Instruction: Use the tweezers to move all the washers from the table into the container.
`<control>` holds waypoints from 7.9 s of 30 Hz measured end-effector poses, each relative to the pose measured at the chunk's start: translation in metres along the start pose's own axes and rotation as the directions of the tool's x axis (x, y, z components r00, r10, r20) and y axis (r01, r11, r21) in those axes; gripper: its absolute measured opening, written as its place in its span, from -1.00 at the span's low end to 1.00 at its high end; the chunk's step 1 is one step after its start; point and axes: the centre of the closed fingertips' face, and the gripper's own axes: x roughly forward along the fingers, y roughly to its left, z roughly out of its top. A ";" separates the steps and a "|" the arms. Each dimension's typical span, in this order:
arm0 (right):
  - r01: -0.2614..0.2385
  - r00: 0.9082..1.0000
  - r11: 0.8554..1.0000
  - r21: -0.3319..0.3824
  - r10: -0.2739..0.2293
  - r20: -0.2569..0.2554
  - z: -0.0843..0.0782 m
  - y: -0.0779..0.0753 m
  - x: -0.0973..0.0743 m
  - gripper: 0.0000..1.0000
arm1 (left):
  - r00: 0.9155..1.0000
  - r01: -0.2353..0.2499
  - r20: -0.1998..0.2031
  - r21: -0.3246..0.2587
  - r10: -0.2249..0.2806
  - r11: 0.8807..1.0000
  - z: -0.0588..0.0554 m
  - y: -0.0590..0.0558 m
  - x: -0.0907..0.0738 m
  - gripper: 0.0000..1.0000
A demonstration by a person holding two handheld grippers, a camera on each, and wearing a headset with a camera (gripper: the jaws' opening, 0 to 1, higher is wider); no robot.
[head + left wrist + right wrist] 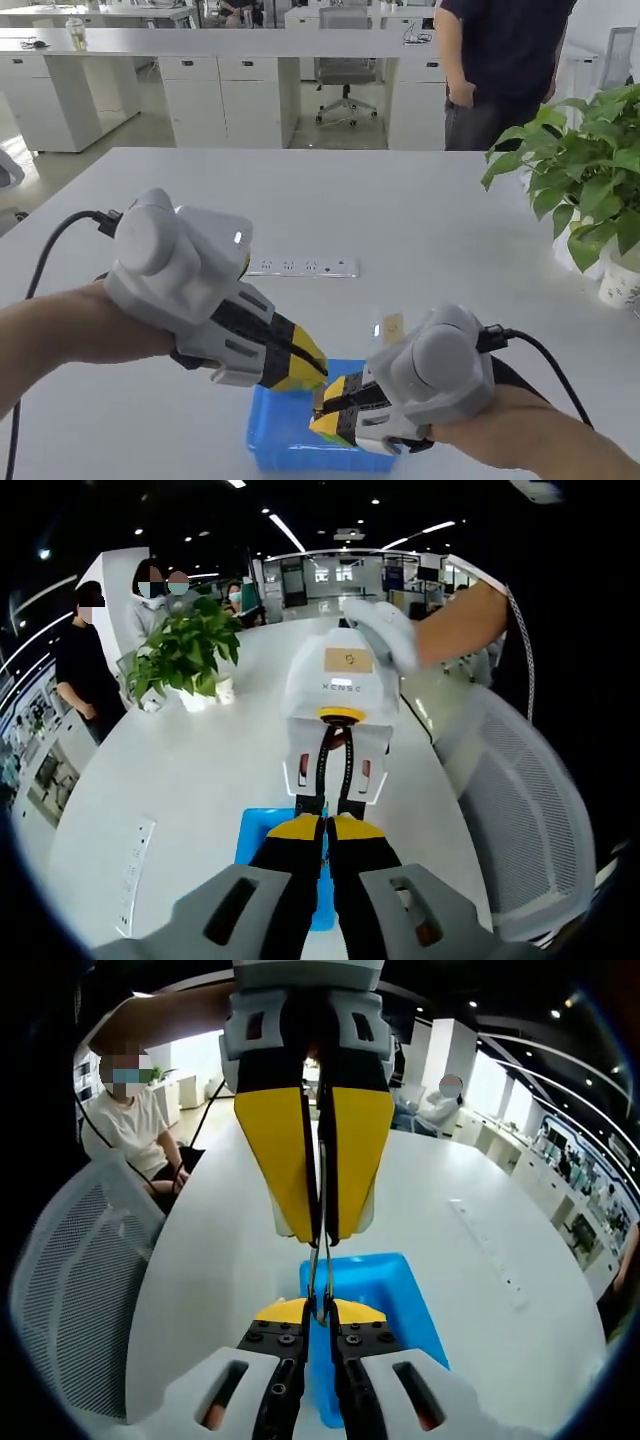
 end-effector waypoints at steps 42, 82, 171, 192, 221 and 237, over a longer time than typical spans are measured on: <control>-0.075 0.992 0.997 0.035 0.078 -0.104 -0.052 -0.022 0.047 -0.82 | 0.999 -0.008 -0.046 -0.074 0.005 0.997 -0.061 0.031 0.036 -0.89; -0.089 0.987 0.994 0.066 0.097 -0.130 -0.068 -0.025 0.052 -0.78 | 0.999 0.009 -0.047 -0.086 -0.013 0.996 -0.066 0.034 0.050 -0.89; -0.081 0.994 0.992 0.097 0.088 -0.061 -0.056 0.045 0.024 -0.77 | 0.997 0.072 -0.017 -0.072 -0.073 0.995 -0.043 -0.035 0.047 -0.90; -0.110 0.991 0.990 0.093 0.117 -0.068 -0.066 0.059 0.035 -0.77 | 0.995 0.089 -0.033 -0.089 -0.092 0.992 -0.058 -0.047 0.051 -0.90; -0.130 0.987 0.987 0.090 0.138 -0.079 -0.075 0.062 0.046 -0.76 | 0.994 0.102 -0.035 -0.107 -0.106 0.989 -0.067 -0.049 0.057 -0.89; -0.138 0.986 0.987 0.086 0.145 -0.083 -0.075 0.066 0.045 -0.76 | 0.993 0.112 -0.037 -0.108 -0.116 0.988 -0.067 -0.052 0.057 -0.89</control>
